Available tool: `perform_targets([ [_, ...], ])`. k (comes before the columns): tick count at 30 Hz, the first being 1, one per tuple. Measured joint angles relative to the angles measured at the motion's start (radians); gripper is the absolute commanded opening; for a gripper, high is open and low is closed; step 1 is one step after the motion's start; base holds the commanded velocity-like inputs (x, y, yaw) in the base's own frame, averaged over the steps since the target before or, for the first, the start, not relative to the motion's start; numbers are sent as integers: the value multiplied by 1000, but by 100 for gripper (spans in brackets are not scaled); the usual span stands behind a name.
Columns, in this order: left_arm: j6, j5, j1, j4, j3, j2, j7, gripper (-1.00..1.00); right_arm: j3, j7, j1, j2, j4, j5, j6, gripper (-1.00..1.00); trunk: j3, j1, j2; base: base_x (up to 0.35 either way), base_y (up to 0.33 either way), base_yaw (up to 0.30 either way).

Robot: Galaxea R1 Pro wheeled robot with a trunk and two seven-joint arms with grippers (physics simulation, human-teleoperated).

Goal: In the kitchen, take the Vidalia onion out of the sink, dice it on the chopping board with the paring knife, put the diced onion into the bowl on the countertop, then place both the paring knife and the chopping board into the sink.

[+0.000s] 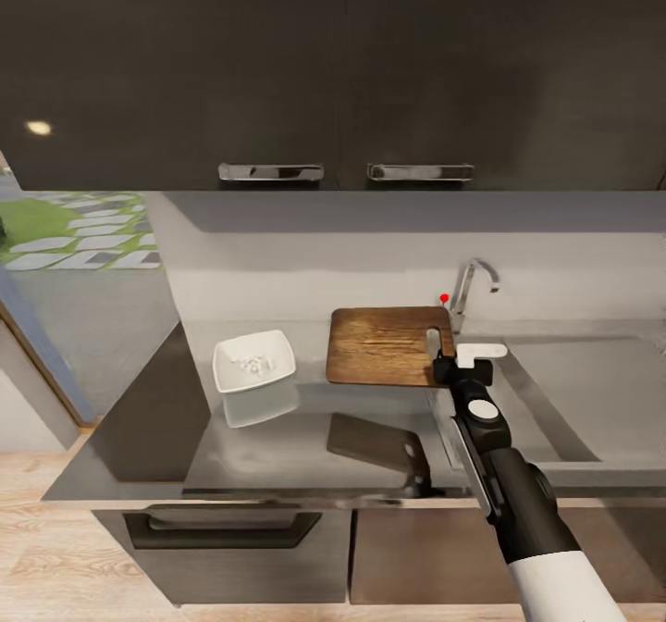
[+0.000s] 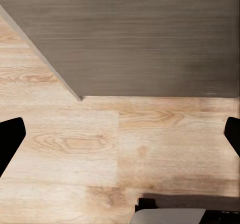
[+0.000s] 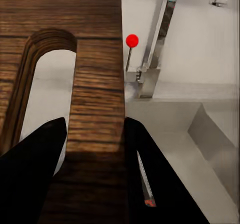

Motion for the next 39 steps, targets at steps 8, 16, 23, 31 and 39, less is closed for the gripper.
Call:
perform_targets([
  [8, 0, 0, 0, -1, 0, 0, 0, 100, -1, 1, 0, 19, 87, -1, -7, -100, 0, 0, 0, 0, -26, 0],
  [16, 0, 0, 0, -4, 1, 0, -1, 100, -108, -71, -1, 25, 133, -72, 1, -100, 0, 0, 0, 0, 0, 0],
  [23, 0, 0, 0, -4, 1, 0, -1, 100, -257, -216, 0, 26, 153, -185, 3, -100, 0, 0, 0, 0, 0, 0],
  [31, 0, 0, 0, -4, 0, 0, -1, 100, -264, -478, 0, 29, 212, -322, -35, -100, 0, 0, 0, 0, 0, 0],
  [39, 0, 1, 0, -2, -1, 0, -1, 100, -261, -655, -39, 28, 237, -359, -39, -100, 0, 0, 0, 0, 0, 0],
])
